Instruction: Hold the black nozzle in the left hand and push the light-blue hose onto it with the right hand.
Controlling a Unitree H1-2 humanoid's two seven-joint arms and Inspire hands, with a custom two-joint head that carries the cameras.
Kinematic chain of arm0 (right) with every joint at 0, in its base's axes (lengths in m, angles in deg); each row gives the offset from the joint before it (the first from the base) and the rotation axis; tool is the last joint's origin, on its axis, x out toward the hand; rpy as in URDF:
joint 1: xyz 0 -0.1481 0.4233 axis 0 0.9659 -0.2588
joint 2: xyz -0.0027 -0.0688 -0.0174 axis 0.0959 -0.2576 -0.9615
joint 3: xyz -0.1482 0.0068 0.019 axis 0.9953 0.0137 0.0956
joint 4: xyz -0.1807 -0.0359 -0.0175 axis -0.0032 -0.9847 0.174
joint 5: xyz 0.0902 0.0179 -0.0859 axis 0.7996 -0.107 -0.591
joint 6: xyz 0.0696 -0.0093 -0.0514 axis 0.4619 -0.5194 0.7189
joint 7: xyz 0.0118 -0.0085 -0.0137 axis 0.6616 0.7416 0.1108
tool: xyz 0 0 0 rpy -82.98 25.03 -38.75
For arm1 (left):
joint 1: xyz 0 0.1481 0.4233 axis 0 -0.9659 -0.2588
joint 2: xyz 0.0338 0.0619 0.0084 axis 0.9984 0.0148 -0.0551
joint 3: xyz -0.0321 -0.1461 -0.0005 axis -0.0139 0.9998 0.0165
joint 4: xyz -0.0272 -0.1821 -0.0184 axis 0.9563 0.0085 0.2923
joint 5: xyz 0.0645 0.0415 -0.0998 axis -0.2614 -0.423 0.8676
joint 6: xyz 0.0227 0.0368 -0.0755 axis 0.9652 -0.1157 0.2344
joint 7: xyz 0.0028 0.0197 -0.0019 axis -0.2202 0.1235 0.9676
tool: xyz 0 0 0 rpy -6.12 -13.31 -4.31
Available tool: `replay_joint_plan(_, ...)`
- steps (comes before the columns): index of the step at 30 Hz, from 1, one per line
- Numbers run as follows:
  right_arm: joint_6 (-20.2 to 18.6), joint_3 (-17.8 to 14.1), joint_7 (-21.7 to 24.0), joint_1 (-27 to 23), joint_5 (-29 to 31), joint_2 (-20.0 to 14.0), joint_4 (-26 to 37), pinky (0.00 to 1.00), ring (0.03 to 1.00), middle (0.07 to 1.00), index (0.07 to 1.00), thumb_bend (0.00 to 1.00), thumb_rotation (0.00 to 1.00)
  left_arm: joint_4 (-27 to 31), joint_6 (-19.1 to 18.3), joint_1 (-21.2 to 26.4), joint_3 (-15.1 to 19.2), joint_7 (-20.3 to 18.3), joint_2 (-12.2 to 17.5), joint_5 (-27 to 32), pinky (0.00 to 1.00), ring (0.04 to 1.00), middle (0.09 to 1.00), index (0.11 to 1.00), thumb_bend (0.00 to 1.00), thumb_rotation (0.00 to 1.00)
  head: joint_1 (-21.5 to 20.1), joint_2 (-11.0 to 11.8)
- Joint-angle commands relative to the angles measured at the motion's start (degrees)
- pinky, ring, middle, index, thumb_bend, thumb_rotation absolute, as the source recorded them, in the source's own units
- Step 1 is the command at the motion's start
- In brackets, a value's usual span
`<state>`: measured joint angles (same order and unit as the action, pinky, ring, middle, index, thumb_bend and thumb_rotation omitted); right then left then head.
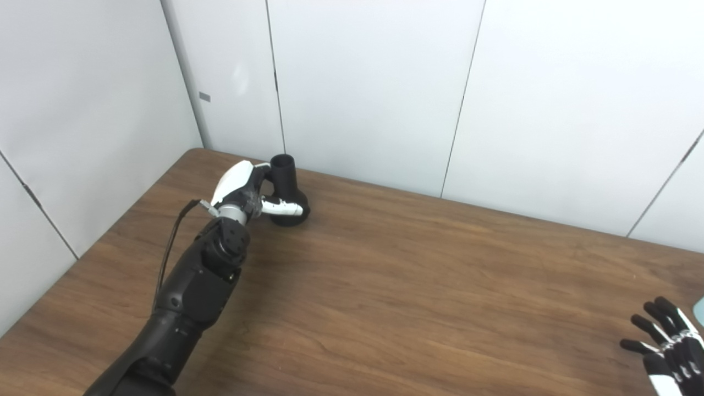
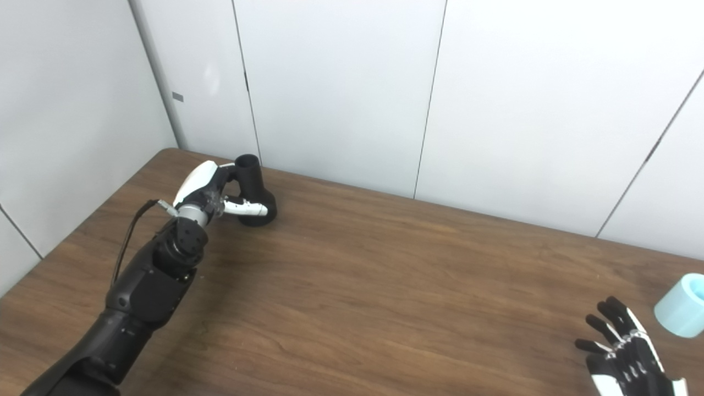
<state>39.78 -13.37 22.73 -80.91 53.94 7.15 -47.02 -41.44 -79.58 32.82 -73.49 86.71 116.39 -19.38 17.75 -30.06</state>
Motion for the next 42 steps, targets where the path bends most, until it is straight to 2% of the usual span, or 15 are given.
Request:
replay_joint_plan(1,-0.3,0.6,-0.5,4.6,0.7,1.5,-5.2,0.64,0.818,0.868,0.857,0.57,0.63,1.2,1.1,3.0,-0.5,1.2,1.9,-1.8,0.84,0.881,0.808,0.747,0.88,0.27,0.0,-0.1)
replay_joint_plan(11,-1.2,0.7,-0.6,5.1,0.9,1.3,-4.1,0.63,0.800,0.845,0.849,0.58,0.64,0.8,1.6,2.7,-1.3,1.1,1.7,-2.4,0.83,0.873,0.795,0.714,0.87,0.26,-0.4,-0.4)
replay_joint_plan(18,-1.5,0.9,-1.1,5.4,-0.7,1.4,-3.2,0.63,0.779,0.814,0.852,0.56,0.67,0.7,3.1,2.6,-0.5,1.5,1.5,-1.3,0.79,0.788,0.729,0.647,0.83,0.19,-0.5,-0.6)
replay_joint_plan(22,-1.7,1.0,-1.2,5.6,-0.8,1.5,-2.7,0.63,0.782,0.816,0.856,0.53,0.67,0.2,5.2,2.3,0.1,2.2,1.4,-0.8,0.72,0.726,0.681,0.617,0.80,0.12,-0.6,-0.7)
replay_joint_plan(23,-1.8,1.0,-1.3,5.7,-1.0,1.5,-2.6,0.63,0.786,0.814,0.856,0.53,0.67,0.2,5.4,2.3,0.5,2.5,1.2,-0.3,0.66,0.682,0.657,0.606,0.79,0.10,-0.6,-0.7)
replay_joint_plan(24,-1.9,1.1,-1.4,5.7,-1.2,1.5,-2.4,0.64,0.786,0.813,0.856,0.52,0.67,0.1,5.7,2.2,0.7,2.7,1.1,-0.2,0.56,0.603,0.612,0.529,0.61,0.07,-0.6,-0.7)
replay_joint_plan(26,-2.0,1.2,-1.6,5.8,-1.7,1.4,-2.2,0.64,0.788,0.813,0.858,0.52,0.68,0.0,6.0,2.1,0.9,3.1,1.0,-0.2,0.47,0.533,0.574,0.502,0.55,0.06,-0.6,-0.7)
replay_joint_plan(28,-1.8,1.2,-1.2,5.8,-0.6,1.5,-2.3,0.64,0.779,0.813,0.854,0.53,0.68,0.1,6.2,2.0,1.1,3.5,0.8,-0.4,0.39,0.476,0.517,0.487,0.53,0.01,-0.6,-0.7)
replay_joint_plan(31,-1.8,1.1,-1.1,5.7,0.1,1.6,-2.5,0.68,0.800,0.815,0.858,0.54,0.69,0.0,6.4,2.0,1.2,3.8,0.7,-0.2,0.32,0.422,0.457,0.497,0.52,0.00,-0.6,-0.7)
replay_joint_plan(33,-2.1,1.0,-1.5,5.7,-0.1,1.8,-2.3,0.68,0.793,0.810,0.851,0.55,0.72,0.3,6.0,1.9,0.9,3.7,0.7,-0.5,0.38,0.465,0.483,0.489,0.52,0.00,-0.6,-0.8)
replay_joint_plan(35,-2.5,0.9,-1.8,5.7,-0.2,1.9,-1.9,0.68,0.788,0.808,0.851,0.56,0.73,0.5,5.8,1.9,0.7,3.6,0.7,-0.8,0.40,0.474,0.488,0.488,0.52,0.00,-0.6,-0.8)
replay_joint_plan(42,-2.8,0.9,-1.6,5.9,0.5,1.7,-1.5,0.69,0.788,0.810,0.859,0.53,0.75,0.9,5.7,1.4,-0.5,3.4,1.2,-2.1,0.36,0.431,0.446,0.507,0.52,0.00,-0.6,-1.1)
